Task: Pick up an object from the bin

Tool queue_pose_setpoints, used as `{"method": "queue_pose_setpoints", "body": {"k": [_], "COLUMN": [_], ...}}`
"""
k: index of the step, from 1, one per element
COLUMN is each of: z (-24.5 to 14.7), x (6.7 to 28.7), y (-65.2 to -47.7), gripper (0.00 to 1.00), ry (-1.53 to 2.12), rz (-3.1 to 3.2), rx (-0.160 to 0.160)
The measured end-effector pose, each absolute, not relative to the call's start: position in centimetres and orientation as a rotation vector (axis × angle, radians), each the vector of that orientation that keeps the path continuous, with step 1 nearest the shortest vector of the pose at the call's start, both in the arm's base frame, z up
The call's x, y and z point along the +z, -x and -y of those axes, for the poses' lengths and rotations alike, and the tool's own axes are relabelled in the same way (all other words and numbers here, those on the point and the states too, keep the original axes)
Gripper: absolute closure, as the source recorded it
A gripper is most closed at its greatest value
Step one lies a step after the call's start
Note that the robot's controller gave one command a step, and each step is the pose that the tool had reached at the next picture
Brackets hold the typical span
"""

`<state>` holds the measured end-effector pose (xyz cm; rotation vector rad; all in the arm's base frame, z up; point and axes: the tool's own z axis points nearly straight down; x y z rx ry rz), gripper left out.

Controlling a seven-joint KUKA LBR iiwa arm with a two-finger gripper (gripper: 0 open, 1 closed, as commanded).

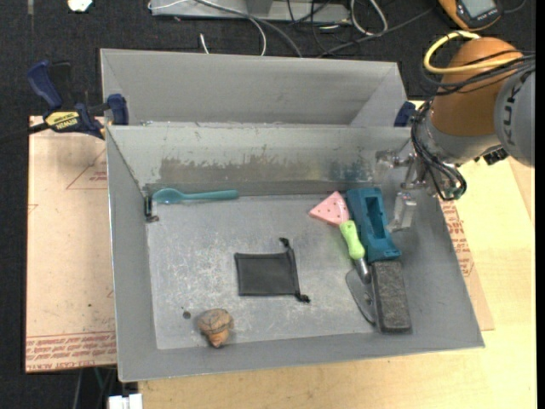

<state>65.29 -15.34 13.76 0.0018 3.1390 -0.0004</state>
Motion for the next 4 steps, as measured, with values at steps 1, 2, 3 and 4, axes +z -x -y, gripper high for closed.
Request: {"method": "queue_pose_setpoints", "body": {"k": [1, 2, 3, 4], "z": [8.9, 7.3, 5.5, 2.0], "x": [15.6, 17.6, 12.0, 6.7], "y": [-63.7, -63.5, -61.6, -61.7], "gripper": [0.00, 0.00, 0.00, 0.00], "ry": [0.106, 0.102, 0.117, 0.180], "rz": [-3.139, -3.135, -3.130, -3.122], "rx": [0.000, 0.005, 0.000, -0.004]}}
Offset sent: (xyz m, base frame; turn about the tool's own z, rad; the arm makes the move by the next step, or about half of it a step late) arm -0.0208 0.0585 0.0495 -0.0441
